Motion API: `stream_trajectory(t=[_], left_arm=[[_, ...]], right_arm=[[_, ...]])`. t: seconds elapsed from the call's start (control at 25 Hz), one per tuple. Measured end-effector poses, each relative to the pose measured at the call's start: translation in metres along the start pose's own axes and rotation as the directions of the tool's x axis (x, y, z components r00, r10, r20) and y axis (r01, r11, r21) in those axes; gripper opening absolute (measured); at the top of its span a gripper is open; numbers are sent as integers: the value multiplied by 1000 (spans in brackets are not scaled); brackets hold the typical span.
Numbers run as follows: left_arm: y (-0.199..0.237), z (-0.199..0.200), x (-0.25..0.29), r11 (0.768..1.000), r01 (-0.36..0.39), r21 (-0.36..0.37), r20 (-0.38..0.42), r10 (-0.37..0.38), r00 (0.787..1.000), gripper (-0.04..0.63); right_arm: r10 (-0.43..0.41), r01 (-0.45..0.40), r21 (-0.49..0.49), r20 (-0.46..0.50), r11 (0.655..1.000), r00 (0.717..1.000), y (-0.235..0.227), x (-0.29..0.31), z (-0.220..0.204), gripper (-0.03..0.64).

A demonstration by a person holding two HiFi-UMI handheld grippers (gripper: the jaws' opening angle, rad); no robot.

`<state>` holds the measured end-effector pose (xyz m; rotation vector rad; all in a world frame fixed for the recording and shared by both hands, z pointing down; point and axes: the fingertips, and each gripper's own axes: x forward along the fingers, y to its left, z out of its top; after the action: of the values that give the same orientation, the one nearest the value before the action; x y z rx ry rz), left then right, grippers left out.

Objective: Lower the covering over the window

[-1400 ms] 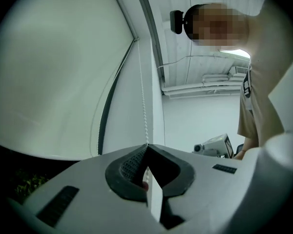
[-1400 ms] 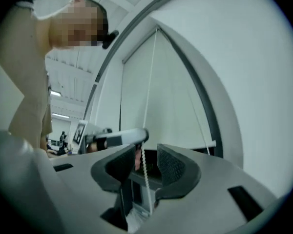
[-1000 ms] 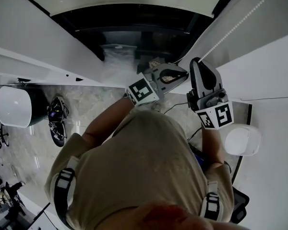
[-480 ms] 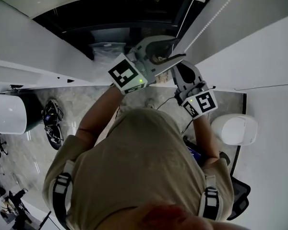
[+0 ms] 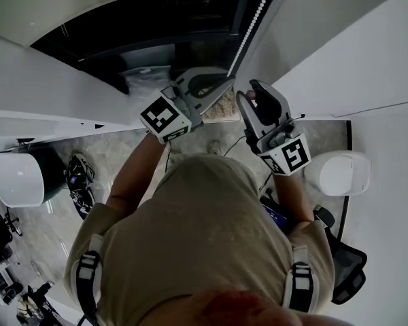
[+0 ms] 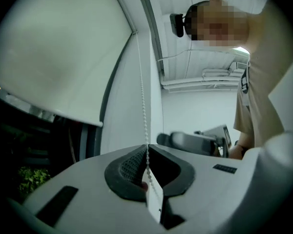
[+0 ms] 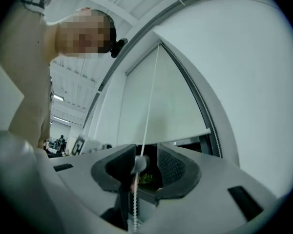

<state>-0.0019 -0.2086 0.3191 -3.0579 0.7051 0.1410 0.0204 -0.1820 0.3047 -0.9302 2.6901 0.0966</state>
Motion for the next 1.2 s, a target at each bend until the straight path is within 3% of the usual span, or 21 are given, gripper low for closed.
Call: stream_trajectory(t=[0.12,0.24,0.36,0.4,0.44,0.48,0.6,0.72,0.76,0.8,0.84,0.92,1.0,1.08,1.2], left_arm=[[-26,-21,3,998,58,-20,-29,-58,998,25],[-36,-24,3,996,84,-20,-29,-84,996,25],[-33,-15,-4,993,113,-38,7,-113,994,25],[-29,-11,-11,990,128,-64,39,-126,991,44],[-21,-6,-18,987,131,-89,78,-124,989,145],[-12,2,-24,988,113,-103,113,-101,988,156],[4,36,-14,998,44,-37,141,-38,989,156],[-3,64,12,997,54,51,135,-61,989,156],[-4,68,17,997,48,65,131,-57,990,130],[-3,70,20,997,33,73,122,-42,992,35],[0,69,21,997,16,76,112,-24,993,28],[3,69,19,995,-25,99,99,15,995,25],[3,63,16,981,-74,181,68,62,996,25],[0,42,13,970,-81,227,11,81,997,25],[-13,-8,11,984,-46,173,-57,57,997,25]], right_arm=[[3,-3,-27,20,1000,1000,-4,19,24,123],[20,-20,-29,-22,999,1000,0,34,26,25],[0,-1,-28,-32,1000,999,-7,35,21,9],[-13,12,-28,-47,1000,999,-11,32,14,9],[-19,18,-23,-80,1000,997,-14,30,1,9],[-16,15,-9,-125,1000,992,-15,28,-15,9],[31,-22,44,-207,999,978,-5,26,-54,9],[65,-55,58,-198,997,978,6,31,-58,9],[72,-61,61,-196,996,978,9,32,-58,9],[77,-65,63,-197,996,977,11,31,-59,9],[78,-67,61,-198,996,977,11,29,-59,9],[68,-66,20,-174,998,982,11,22,-53,9],[35,-39,-57,-70,998,997,10,15,-32,23],[10,-7,-77,43,997,999,7,3,-7,110],[30,-27,-41,74,999,997,2,1,14,112]])
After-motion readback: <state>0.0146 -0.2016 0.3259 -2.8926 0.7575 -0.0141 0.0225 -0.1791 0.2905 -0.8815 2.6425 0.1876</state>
